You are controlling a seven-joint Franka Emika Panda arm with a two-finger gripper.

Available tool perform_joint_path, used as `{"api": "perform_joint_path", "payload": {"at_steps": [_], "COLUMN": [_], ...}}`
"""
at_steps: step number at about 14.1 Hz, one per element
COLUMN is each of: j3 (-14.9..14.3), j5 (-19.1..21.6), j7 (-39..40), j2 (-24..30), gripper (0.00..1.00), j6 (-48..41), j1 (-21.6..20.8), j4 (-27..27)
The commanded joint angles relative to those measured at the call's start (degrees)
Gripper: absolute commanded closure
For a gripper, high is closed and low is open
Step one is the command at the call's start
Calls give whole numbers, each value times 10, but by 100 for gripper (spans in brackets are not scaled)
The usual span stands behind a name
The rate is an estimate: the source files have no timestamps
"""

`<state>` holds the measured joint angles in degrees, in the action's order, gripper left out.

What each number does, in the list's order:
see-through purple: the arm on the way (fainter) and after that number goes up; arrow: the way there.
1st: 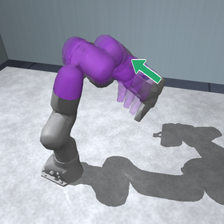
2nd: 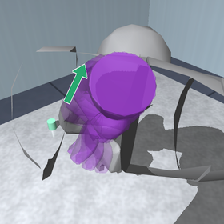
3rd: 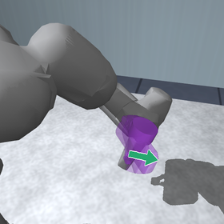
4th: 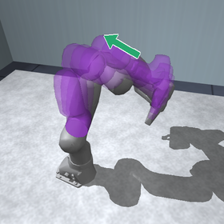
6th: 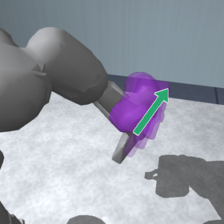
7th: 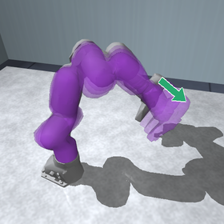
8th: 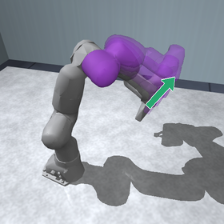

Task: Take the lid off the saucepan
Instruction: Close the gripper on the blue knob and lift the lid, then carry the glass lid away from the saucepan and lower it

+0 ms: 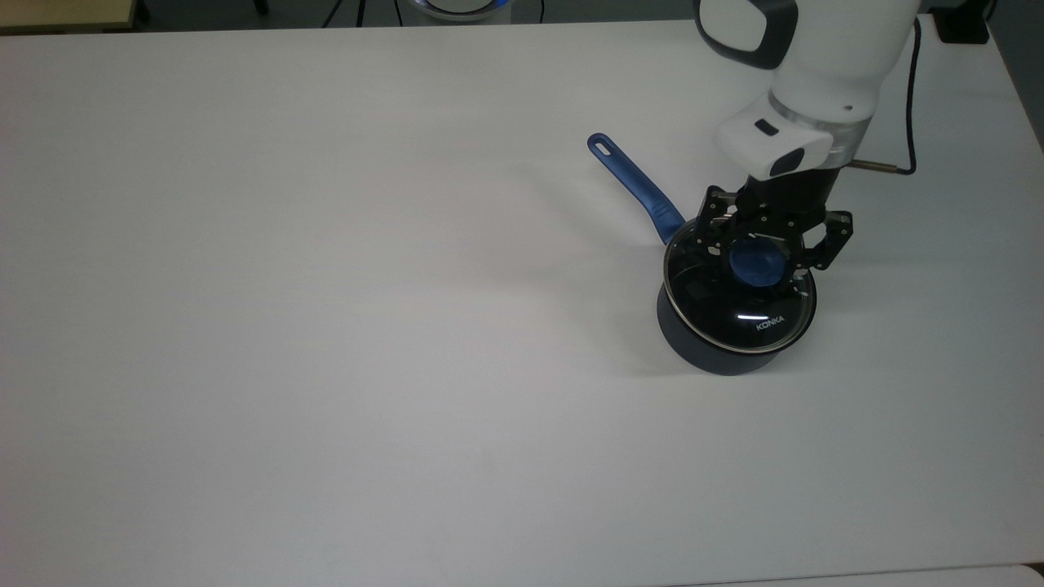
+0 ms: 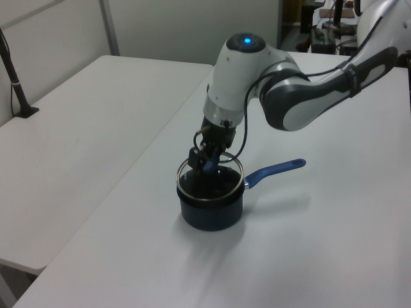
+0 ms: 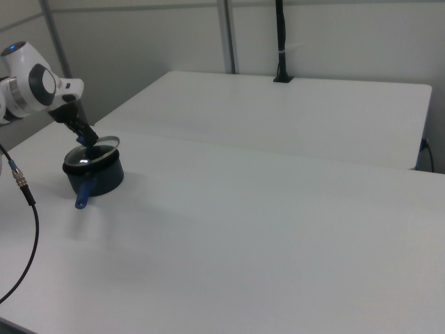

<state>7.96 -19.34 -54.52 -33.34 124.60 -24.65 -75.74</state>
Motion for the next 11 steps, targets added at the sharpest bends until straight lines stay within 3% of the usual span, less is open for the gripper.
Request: {"api": "perform_joint_path", "payload": {"at_steps": [1, 2, 7, 9, 11], "j3": [-1, -1, -3, -5, -5], "j5": [24, 38, 204, 223, 224], "j7": [33, 57, 384, 498, 577], "j2": [69, 85, 229, 273, 289], "gripper": [42, 42, 42, 42, 42], "j6": [-28, -54, -181, -218, -202], "j1": [27, 42, 178, 256, 302], "j4": [-34, -39, -135, -193, -257]}}
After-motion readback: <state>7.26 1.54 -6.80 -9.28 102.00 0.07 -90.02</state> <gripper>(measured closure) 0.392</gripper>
